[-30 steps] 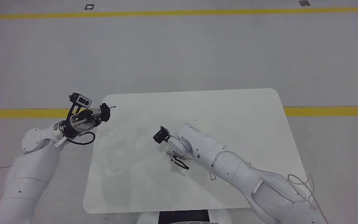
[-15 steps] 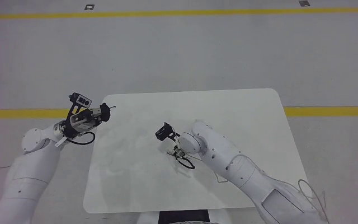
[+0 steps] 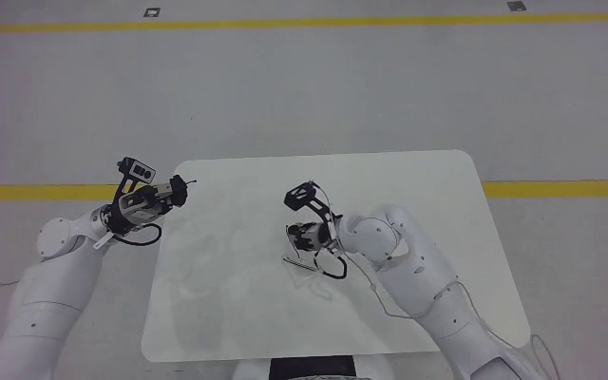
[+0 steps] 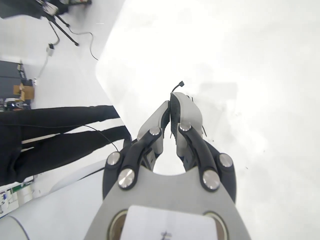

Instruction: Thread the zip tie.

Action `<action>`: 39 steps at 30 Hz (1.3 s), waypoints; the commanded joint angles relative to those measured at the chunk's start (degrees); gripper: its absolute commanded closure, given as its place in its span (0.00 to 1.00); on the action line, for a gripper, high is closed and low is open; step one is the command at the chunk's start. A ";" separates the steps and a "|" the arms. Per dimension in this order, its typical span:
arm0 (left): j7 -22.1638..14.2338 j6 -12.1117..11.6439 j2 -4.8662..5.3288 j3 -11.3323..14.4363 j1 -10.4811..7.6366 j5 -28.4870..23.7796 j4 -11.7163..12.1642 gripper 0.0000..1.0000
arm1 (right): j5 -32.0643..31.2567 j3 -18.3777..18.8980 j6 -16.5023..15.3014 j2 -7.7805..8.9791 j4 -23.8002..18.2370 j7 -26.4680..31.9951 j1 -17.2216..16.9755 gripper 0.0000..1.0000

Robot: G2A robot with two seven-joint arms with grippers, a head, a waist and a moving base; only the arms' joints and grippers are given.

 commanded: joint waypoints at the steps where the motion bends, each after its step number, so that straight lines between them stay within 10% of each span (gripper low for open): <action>1: 0.00 0.00 0.00 0.00 0.00 0.00 0.00 1.00 | 1.08 0.73 -1.44 0.19 -0.06 -1.02 -0.37 1.00; 11: 0.00 0.00 0.00 0.00 0.00 0.00 0.00 1.00 | 1.17 0.76 -1.40 0.19 -0.06 -1.64 -0.50 1.00; 15: 2.53 0.01 -0.28 0.44 0.91 -0.45 -1.35 1.00 | 7.18 0.53 -1.52 -0.46 0.17 -12.46 -1.36 1.00; 31: 3.18 -0.78 -5.78 -1.75 2.49 -0.14 -1.32 1.00 | 25.59 -7.40 -3.52 -4.89 7.62 -37.20 5.87 1.00; 39: 3.14 -0.78 -5.90 -1.88 2.49 0.01 -1.26 1.00 | 26.02 -7.78 -3.53 -5.08 8.06 -37.47 6.34 1.00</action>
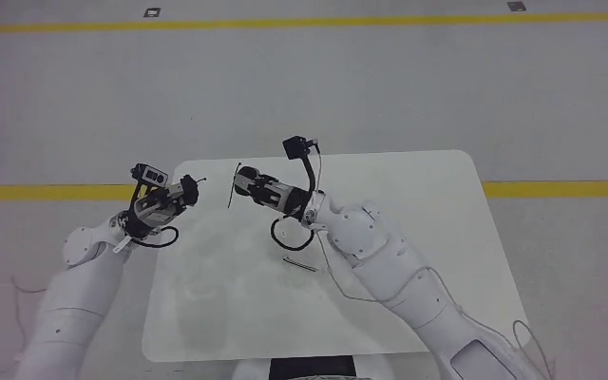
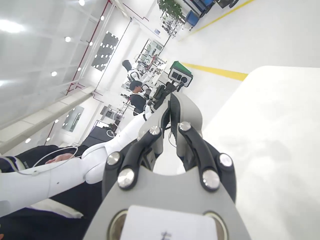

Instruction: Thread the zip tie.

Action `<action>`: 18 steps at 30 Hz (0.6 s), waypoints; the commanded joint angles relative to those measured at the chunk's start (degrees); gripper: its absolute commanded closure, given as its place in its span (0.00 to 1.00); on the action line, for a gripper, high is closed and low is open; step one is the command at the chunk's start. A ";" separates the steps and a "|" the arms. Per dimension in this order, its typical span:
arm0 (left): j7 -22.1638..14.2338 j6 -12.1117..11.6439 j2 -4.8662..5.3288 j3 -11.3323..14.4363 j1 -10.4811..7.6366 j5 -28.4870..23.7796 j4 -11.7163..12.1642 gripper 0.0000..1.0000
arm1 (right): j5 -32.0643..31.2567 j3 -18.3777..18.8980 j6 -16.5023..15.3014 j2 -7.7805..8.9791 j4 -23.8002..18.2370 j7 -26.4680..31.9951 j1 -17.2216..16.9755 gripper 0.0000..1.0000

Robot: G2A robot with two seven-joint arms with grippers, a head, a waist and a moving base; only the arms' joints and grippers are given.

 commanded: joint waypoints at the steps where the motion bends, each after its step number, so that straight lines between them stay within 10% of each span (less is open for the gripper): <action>1: 0.00 0.00 0.00 0.00 0.00 0.00 0.00 1.00 | 0.00 0.00 0.00 0.00 0.00 0.00 0.00 1.00; 9: 2.01 0.00 -1.72 -2.47 4.22 1.04 -1.02 1.00 | -5.69 0.65 3.73 -0.32 -2.15 -13.95 -3.37 1.00; 18: 0.13 0.00 -9.32 -8.90 6.12 7.12 -0.07 1.00 | -14.21 -1.28 6.96 -1.12 -3.74 -26.38 -6.33 1.00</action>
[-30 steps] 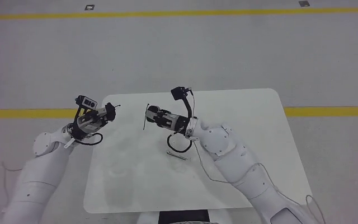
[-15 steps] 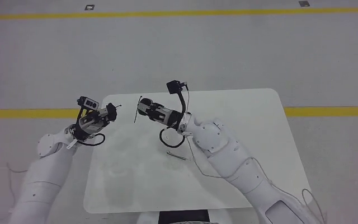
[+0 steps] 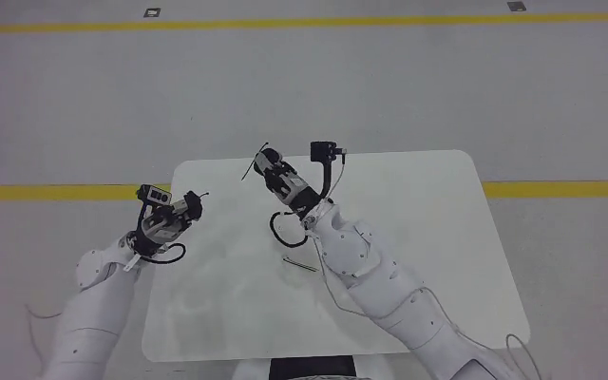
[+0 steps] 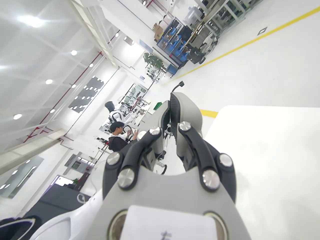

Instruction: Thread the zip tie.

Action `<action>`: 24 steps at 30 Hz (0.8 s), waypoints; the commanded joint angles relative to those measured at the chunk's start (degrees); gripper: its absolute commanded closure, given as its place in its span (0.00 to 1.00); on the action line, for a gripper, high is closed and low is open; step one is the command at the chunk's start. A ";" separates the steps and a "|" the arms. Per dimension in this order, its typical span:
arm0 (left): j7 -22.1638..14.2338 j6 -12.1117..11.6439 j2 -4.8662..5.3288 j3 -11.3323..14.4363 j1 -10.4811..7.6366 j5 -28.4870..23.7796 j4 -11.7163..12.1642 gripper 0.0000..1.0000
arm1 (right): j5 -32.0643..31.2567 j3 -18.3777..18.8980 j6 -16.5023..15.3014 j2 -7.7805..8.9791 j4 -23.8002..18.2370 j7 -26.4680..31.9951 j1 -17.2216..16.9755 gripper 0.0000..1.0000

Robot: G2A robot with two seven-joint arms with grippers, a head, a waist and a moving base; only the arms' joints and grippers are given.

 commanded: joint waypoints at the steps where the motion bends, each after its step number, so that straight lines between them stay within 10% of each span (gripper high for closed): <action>1: -0.08 0.00 -2.02 -1.36 -0.72 2.16 0.47 1.00 | -1.98 -0.61 0.66 -0.21 0.12 -1.73 -0.03 1.00; 8: -0.57 0.00 -8.65 -5.13 -2.96 7.15 3.75 1.00 | -5.41 -2.90 0.75 -1.19 2.38 -5.10 0.48 1.00; 24: -0.69 0.00 -8.90 -5.25 -3.02 7.26 3.92 1.00 | -5.41 -2.96 0.57 -1.23 2.54 -5.20 0.51 1.00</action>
